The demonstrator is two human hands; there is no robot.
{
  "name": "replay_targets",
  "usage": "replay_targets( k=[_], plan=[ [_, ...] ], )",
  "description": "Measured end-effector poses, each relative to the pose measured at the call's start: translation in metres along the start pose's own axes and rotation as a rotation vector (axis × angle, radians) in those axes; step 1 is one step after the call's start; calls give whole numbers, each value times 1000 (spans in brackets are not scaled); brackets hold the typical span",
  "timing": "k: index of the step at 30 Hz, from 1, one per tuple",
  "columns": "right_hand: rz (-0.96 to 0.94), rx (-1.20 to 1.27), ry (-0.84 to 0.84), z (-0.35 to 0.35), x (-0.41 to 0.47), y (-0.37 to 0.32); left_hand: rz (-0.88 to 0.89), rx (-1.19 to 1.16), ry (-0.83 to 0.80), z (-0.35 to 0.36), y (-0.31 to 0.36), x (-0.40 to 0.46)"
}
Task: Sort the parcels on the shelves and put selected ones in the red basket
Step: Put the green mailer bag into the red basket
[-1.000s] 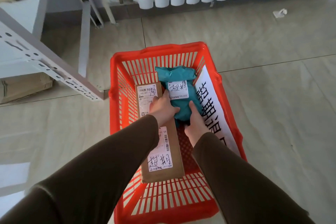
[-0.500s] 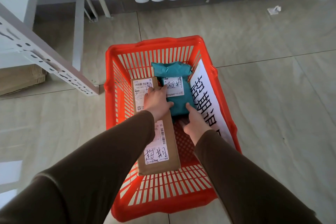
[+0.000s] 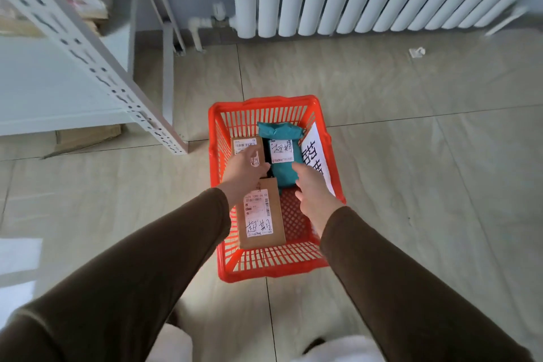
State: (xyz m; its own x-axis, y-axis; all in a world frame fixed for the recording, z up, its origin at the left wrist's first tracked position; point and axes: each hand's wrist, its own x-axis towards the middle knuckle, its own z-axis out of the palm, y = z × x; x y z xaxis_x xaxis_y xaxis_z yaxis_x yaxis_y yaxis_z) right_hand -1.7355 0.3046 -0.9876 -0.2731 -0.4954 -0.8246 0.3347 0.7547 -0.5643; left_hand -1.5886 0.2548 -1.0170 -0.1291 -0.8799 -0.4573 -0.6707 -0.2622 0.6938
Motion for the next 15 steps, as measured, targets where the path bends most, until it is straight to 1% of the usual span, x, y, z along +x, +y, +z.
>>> replay_targets(
  k=[4,6,10,15],
  plan=[
    [-178,-282,-41,17,-106,-56,-6,-74,28,-75,57,-66],
    [-300,-418,-74,28,-166,-89,-17,-133,67,-121,90,-103],
    [-464,-557,-141,57,-290,-154,-27,-248,167,-225,154,-191],
    [-725,-774,-318,100,-434,-210,-51,-346,294,-349,200,-306]
  ],
)
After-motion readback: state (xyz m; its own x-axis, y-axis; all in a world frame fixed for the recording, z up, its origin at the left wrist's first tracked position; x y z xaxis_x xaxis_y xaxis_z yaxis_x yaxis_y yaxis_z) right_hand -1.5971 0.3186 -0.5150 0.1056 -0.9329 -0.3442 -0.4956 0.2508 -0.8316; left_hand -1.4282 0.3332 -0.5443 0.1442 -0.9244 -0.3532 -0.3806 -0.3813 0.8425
